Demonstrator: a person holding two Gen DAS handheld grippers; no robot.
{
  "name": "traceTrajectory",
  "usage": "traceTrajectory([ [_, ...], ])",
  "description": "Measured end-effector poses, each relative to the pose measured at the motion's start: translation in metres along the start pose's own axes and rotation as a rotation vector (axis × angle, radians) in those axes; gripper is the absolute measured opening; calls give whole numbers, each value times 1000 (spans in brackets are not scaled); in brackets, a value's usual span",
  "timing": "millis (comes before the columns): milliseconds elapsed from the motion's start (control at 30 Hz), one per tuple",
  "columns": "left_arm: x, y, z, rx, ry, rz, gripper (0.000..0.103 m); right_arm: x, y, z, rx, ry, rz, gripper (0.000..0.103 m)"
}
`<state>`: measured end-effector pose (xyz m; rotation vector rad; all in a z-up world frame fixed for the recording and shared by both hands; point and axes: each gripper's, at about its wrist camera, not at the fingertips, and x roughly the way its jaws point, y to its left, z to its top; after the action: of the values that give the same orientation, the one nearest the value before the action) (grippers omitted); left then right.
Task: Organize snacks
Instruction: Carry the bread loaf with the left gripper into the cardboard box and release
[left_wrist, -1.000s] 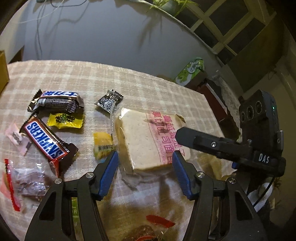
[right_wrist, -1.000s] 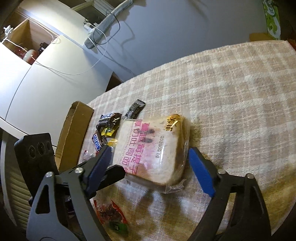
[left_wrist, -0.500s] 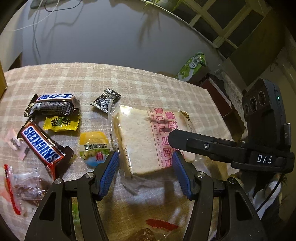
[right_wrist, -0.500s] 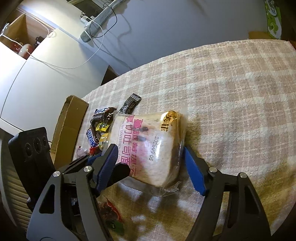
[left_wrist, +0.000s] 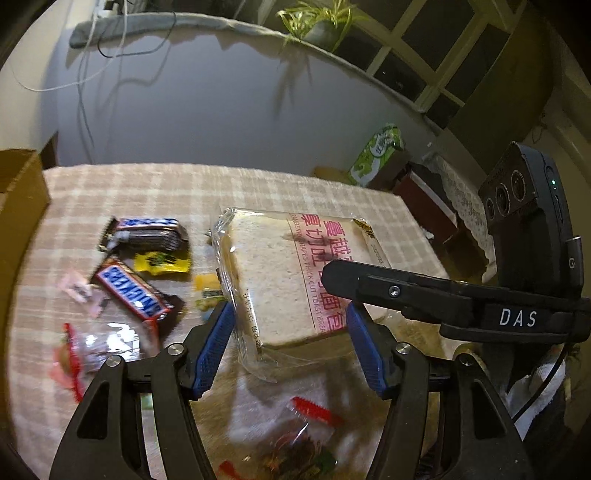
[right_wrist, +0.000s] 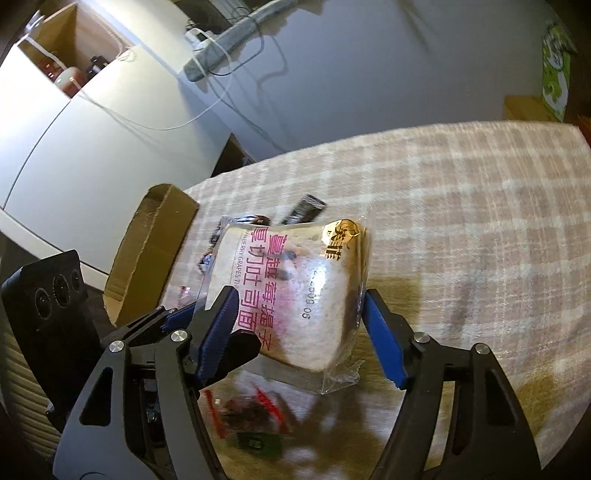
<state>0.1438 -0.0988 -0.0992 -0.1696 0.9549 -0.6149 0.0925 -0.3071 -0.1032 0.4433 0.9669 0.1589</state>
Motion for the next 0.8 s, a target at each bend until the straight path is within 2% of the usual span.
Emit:
traceTrajectory([
  [367,-59,38,-8,-42,-101,67,62,8,80,0,-138,-2,19,72],
  [800,-125,107,-26,-139,-202,161,62,54,186,-3,-292,40,59,72],
])
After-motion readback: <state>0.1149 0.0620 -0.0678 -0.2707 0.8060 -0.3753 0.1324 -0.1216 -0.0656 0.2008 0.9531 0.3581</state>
